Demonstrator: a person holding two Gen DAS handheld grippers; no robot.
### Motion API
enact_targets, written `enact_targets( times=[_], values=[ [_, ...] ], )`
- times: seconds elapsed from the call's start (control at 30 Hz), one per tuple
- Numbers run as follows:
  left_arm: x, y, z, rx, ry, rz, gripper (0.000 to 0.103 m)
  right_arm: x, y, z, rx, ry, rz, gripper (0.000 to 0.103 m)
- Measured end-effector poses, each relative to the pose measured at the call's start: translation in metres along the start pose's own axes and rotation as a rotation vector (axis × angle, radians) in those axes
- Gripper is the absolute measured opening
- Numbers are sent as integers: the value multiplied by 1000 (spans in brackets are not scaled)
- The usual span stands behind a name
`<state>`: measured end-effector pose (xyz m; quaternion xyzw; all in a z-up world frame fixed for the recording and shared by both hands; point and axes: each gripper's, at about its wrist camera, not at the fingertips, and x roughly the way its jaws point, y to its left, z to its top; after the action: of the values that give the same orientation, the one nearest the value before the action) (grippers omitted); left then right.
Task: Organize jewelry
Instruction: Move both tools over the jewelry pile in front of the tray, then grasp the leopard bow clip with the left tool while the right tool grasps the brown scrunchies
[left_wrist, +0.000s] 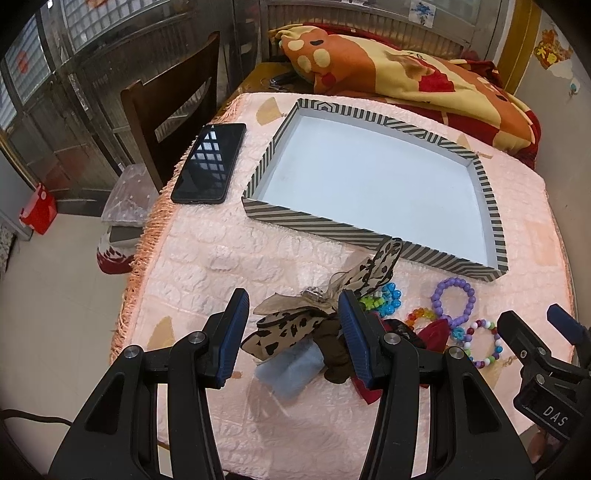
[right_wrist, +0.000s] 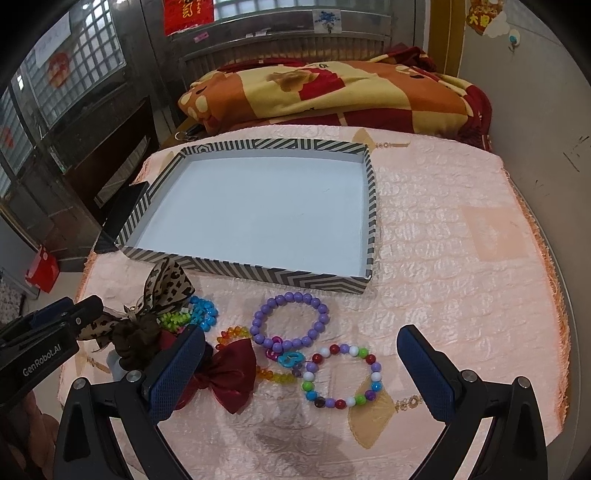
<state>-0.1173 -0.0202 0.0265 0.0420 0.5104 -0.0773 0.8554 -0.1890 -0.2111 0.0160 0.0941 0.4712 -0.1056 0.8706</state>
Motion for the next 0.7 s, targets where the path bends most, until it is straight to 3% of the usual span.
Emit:
enact_targets(
  times=[0.37, 0.7],
  values=[
    [3, 14, 3, -7, 39, -22, 50, 4, 6, -5, -33, 17, -2, 103],
    [3, 48, 12, -55, 59, -48, 50, 9, 25, -15, -123, 38, 77, 103]
  ],
)
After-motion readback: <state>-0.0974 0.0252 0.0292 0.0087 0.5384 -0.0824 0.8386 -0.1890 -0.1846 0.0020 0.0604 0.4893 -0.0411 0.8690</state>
